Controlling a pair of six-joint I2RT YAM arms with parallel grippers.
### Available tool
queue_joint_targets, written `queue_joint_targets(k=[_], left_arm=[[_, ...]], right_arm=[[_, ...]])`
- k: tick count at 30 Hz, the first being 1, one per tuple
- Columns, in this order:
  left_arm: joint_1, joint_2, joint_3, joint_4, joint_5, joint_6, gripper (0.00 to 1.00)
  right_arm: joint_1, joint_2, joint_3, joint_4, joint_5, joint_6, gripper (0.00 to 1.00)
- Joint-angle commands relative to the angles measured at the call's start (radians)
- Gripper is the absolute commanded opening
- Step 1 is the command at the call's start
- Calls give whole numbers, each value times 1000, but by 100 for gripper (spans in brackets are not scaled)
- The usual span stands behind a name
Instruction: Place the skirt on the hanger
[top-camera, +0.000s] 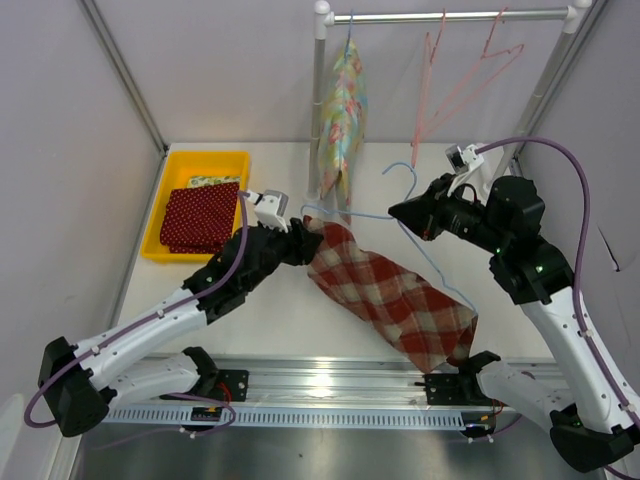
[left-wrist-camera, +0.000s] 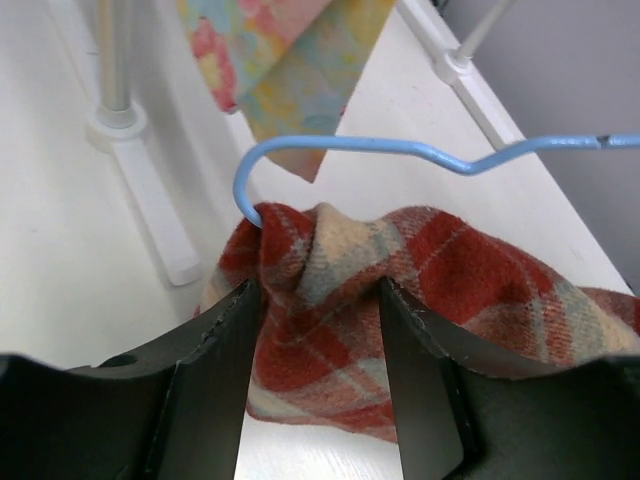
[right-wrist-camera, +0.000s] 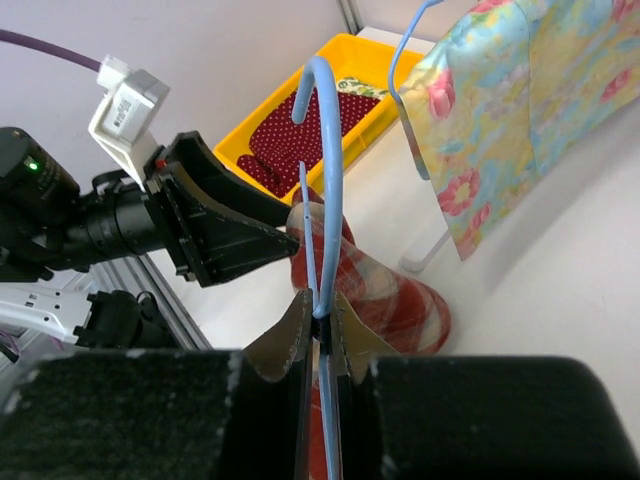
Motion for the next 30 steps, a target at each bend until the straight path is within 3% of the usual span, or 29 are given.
queue_joint_targets(k=[1, 6, 7, 11, 19, 27, 30], left_arm=[[7, -30, -50, 101, 73, 5, 56], [7, -41, -71, 114, 96, 3, 38], [7, -43, -68, 109, 93, 2, 26], [7, -44, -64, 88, 64, -1, 0], [6, -75, -57, 45, 4, -15, 0], [3, -75, -38, -13, 148, -11, 1], [4, -121, -19, -44, 131, -14, 16]], right_arm=[[3, -28, 88, 59, -34, 26, 0], [2, -23, 130, 39, -31, 31, 0], [0, -22, 139, 35, -29, 29, 0], [0, -25, 185, -4, -25, 26, 0], [-17, -63, 220, -87, 37, -6, 0], [-43, -34, 371, -309, 89, -34, 0], [-47, 4, 449, -444, 104, -46, 0]])
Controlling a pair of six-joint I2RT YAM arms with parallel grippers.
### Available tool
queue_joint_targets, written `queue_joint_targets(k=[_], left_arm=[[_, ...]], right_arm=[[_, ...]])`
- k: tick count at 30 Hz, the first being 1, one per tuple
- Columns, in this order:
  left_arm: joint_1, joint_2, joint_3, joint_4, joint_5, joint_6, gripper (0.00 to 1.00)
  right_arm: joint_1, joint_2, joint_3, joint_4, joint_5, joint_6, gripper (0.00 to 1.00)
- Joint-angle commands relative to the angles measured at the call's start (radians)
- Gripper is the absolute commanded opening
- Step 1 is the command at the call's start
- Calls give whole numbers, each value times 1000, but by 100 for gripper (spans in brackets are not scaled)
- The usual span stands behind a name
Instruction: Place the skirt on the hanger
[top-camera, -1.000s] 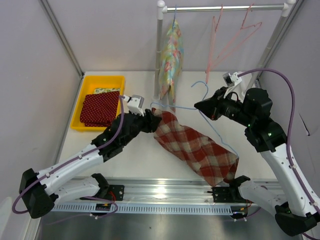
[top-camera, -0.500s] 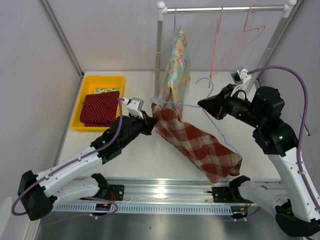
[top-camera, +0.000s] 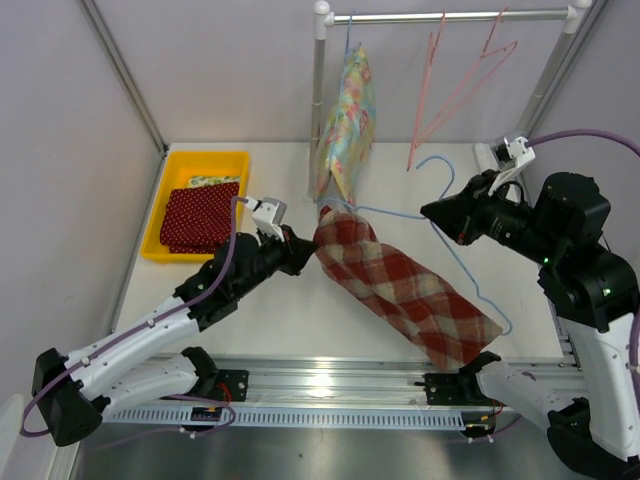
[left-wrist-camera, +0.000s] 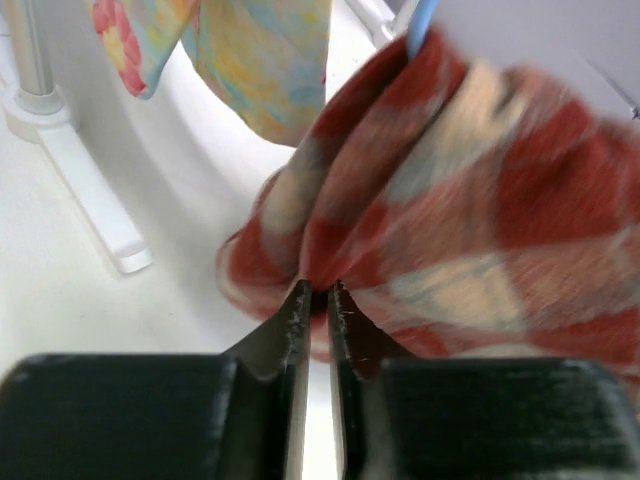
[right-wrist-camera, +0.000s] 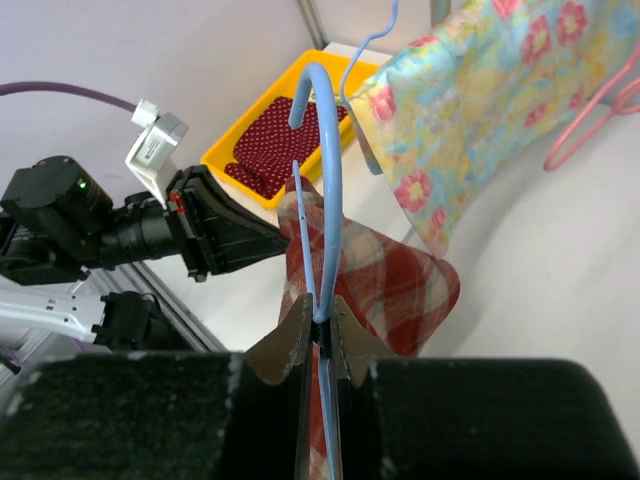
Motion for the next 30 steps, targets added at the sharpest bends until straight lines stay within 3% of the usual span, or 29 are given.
queue_joint_targets(k=[1, 5, 8, 14, 26, 30], left_arm=[[5, -60, 56, -92, -4, -3, 22], [4, -93, 135, -184, -21, 19, 34], [5, -106, 178, -250, -31, 22, 35], [4, -129, 236, -313, -31, 22, 36], [4, -154, 245, -345, -36, 27, 35], [4, -160, 245, -351, -35, 28, 35]], right_arm=[[-12, 26, 136, -96, 43, -15, 0], [-14, 51, 196, -217, 121, -16, 0], [-14, 92, 284, -297, 236, -19, 0], [-14, 169, 430, -378, 297, -36, 0], [0, 215, 345, -113, 359, -26, 0], [67, 239, 326, -21, 487, -19, 0]])
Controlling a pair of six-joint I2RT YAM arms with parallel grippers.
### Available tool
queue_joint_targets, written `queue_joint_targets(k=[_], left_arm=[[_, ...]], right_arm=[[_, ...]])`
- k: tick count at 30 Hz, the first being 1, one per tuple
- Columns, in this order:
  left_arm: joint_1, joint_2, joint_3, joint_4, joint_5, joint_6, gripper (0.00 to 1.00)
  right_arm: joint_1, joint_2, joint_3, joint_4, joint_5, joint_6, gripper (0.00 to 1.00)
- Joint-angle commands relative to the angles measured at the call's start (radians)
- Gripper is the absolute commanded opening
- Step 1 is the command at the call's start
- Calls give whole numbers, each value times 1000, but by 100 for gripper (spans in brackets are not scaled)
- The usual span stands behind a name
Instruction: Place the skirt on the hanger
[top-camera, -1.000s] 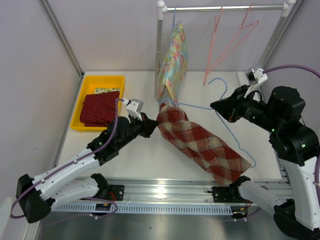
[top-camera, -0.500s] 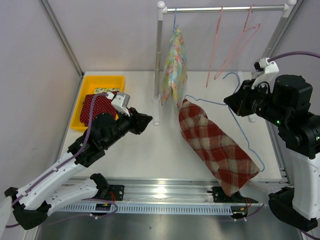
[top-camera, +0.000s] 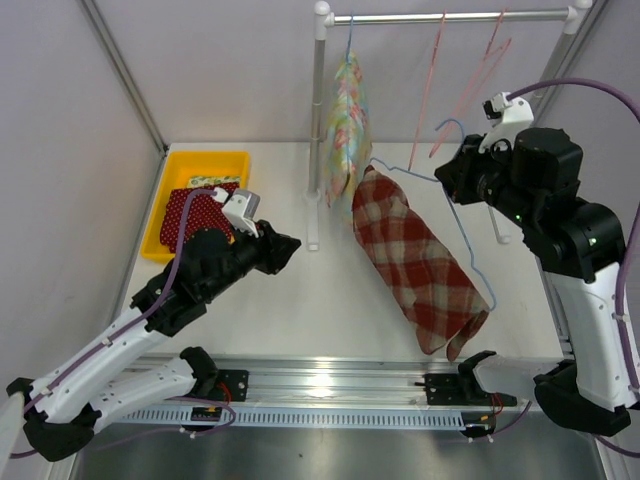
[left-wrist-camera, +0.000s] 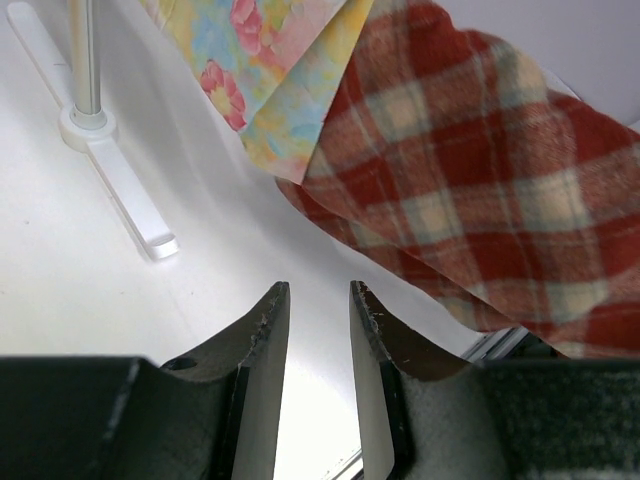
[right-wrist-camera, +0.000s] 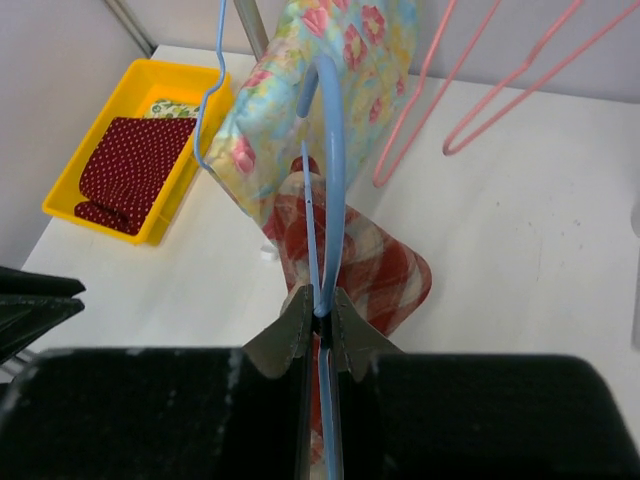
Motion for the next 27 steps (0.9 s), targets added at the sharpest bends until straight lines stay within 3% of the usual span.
queue_joint_targets(k=[1, 8, 14, 18, 27], left_arm=[[3, -20, 38, 0, -13, 21, 35], [3, -23, 34, -11, -13, 27, 36], [3, -20, 35, -17, -13, 36, 36], [3, -20, 35, -22, -11, 42, 36], [5, -15, 43, -32, -10, 62, 35]], right_arm=[[74, 12, 4, 202, 175, 19, 0], [223, 49, 13, 256, 561, -8, 0], [277, 58, 5, 256, 740, -19, 0], [294, 67, -7, 289, 766, -30, 0], [300, 179, 51, 481, 631, -141, 0]])
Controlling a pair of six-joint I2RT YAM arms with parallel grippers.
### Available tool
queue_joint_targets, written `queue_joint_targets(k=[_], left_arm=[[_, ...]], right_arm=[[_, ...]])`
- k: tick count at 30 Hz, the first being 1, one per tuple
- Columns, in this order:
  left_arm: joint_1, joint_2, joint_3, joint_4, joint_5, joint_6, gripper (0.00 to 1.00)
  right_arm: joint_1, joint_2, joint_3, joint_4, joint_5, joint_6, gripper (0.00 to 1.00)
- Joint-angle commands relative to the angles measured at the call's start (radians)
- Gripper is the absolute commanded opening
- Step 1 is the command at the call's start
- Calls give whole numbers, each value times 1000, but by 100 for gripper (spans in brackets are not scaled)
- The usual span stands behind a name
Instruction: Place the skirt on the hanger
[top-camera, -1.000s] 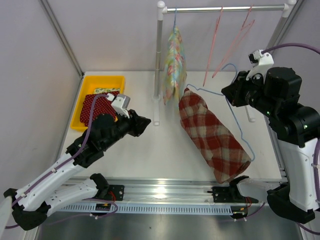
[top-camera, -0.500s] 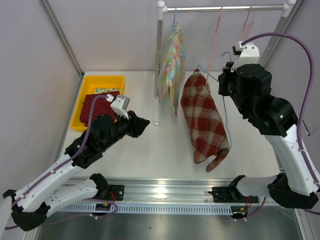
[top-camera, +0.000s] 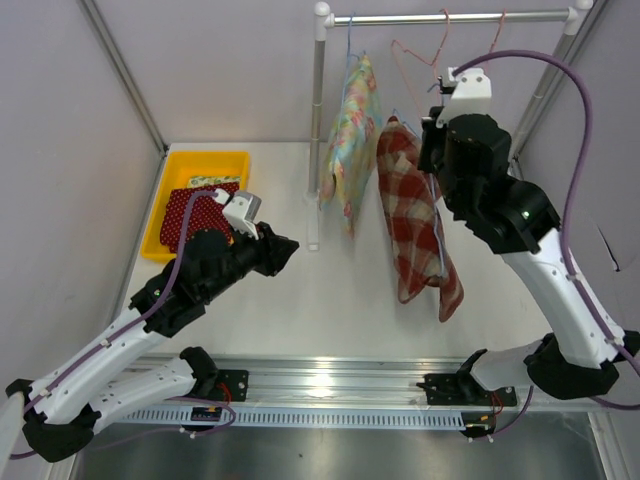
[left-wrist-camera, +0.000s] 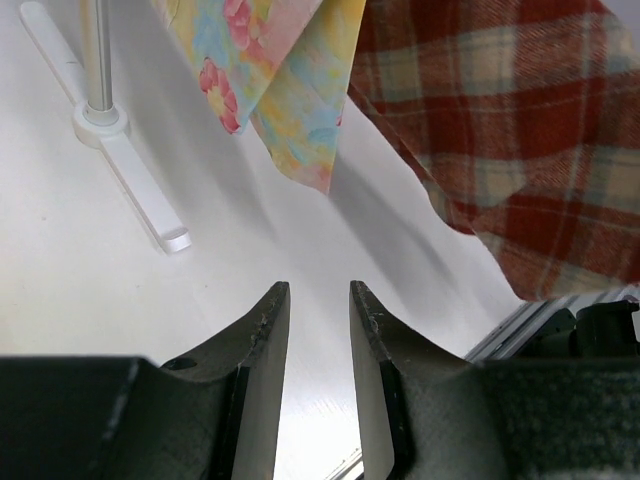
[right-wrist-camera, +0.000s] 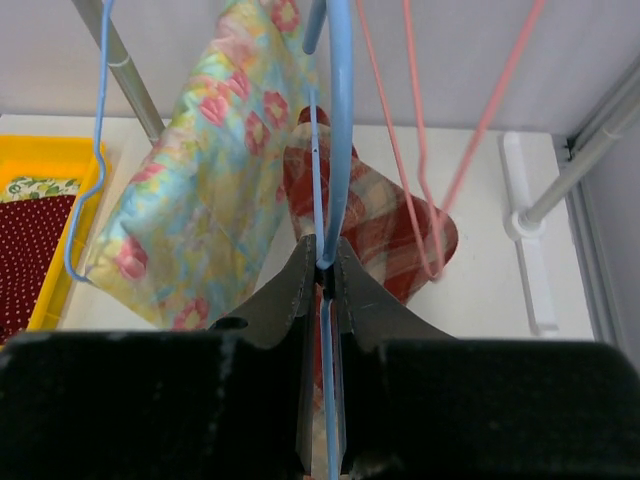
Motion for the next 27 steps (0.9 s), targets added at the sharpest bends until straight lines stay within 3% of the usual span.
queue_joint_targets(k=[1, 11, 27], left_arm=[[3, -8, 49, -4, -5, 31, 35], [3, -37, 43, -20, 31, 28, 35], [3, -43, -20, 45, 115, 1, 35]], right_arm=[[-16, 61, 68, 221, -44, -69, 0], [-202, 237, 226, 372, -215, -69, 0], [-309, 322, 243, 628, -436, -81, 0]])
